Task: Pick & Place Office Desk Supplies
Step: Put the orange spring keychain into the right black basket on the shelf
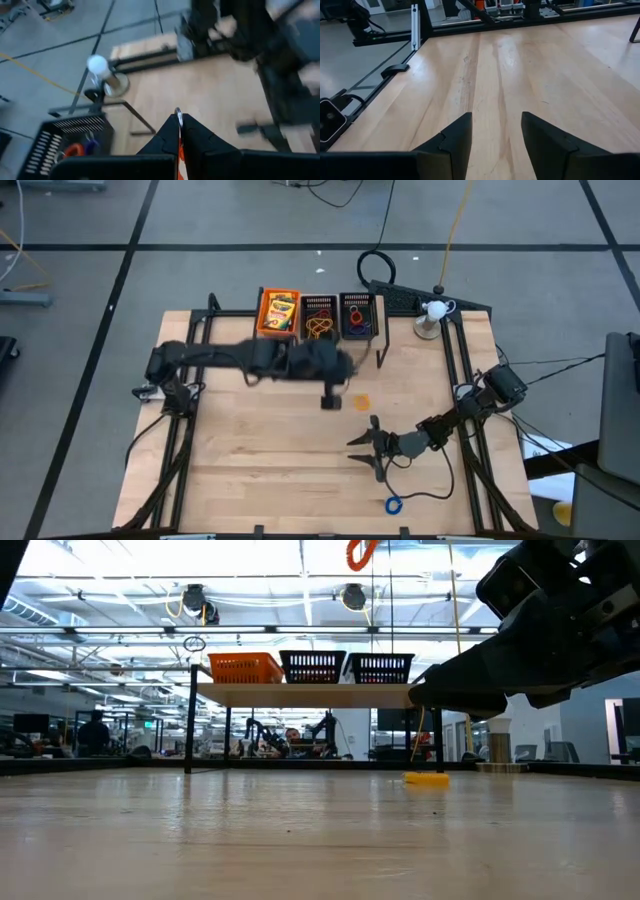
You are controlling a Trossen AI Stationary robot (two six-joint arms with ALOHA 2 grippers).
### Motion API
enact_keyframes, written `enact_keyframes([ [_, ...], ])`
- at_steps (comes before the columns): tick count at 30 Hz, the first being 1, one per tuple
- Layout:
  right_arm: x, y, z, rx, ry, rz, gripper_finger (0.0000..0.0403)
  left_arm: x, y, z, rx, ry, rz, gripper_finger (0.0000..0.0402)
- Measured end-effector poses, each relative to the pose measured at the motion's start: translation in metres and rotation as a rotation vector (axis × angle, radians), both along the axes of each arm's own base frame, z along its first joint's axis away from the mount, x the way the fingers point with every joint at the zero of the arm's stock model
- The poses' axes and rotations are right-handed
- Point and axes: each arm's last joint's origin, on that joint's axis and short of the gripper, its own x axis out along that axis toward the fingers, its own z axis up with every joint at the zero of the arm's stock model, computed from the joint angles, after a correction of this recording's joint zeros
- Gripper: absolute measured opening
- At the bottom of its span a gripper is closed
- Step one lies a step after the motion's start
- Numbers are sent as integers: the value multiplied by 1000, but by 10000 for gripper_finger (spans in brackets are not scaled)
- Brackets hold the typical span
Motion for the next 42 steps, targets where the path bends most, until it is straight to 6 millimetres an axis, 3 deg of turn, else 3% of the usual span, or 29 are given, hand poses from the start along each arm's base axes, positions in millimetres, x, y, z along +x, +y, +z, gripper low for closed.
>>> enact_keyframes([
  [5,0,0,0,0,0,-1,160,-1,49,19,-99,-105,46,0],
  [13,1,-2,0,-4,0,-6,160,-4,107,21,-215,-188,95,0],
  [18,3,-6,0,-7,-1,-18,160,6,126,13,-249,-242,90,0],
  [27,3,-6,-1,-10,7,-18,160,31,163,-22,-265,-266,130,0],
  [36,3,-6,-1,-24,5,-13,160,31,206,-50,-293,-225,235,0],
  [42,3,-6,-1,-24,5,-13,160,30,210,-54,-310,-210,241,1],
])
